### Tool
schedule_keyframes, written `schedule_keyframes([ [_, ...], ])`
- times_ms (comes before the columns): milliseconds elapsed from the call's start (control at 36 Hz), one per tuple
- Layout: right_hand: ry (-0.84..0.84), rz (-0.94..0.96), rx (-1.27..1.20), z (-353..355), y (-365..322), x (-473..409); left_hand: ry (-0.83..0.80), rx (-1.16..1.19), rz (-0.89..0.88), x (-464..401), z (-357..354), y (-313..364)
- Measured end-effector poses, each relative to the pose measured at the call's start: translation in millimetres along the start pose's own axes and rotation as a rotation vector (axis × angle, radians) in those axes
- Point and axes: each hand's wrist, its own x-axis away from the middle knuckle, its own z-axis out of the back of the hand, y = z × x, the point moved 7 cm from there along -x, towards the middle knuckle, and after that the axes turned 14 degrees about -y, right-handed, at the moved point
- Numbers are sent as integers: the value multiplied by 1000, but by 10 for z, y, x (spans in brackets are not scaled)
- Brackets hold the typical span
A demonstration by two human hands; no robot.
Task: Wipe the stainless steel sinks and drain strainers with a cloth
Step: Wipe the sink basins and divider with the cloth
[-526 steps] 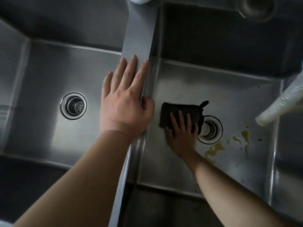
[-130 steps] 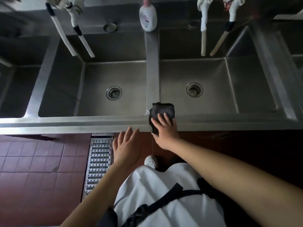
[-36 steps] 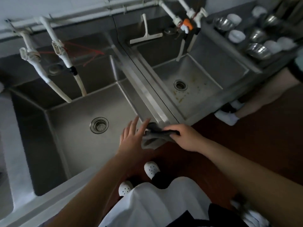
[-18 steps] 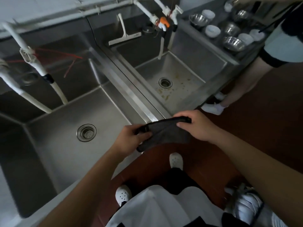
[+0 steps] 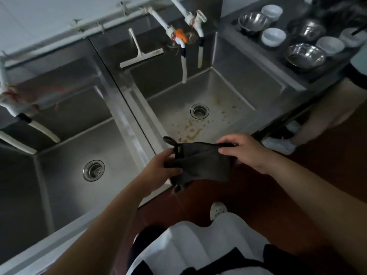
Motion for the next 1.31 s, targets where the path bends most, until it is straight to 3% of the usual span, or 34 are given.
schedule_keyframes([
  [111,-198,17,104,399,-119,136,103,-229,-40,-243,-93,462],
  [250,-496,4,174,582,-292,149,-15,-302,-158,-371,-211,1127],
  [417,-225,52,27,382,-180,-548,118,-404,11,-819,-79,1181],
  [528,-171,70,-88,426,-105,-831,272,-196,-49,-962,301,1149],
  [611,-59,54,-147,610,-98,-1014,404,-271,-35,-992,736,1063],
  [694,8,54,-81,800,-194,-1226,530,-325,110,-1067,1336,737],
  [806,70,4,72,970,-362,-1565,706,-544,498,-1204,2080,243],
  [917,62,-25,352,981,-455,-2017,769,-652,620,-1401,2521,-55],
  [1000,-51,-24,436,876,-449,-2396,809,-697,648,-1513,2565,-181],
  [1306,-142,-159,769,650,94,-4103,991,-760,561,-1571,2529,-170],
])
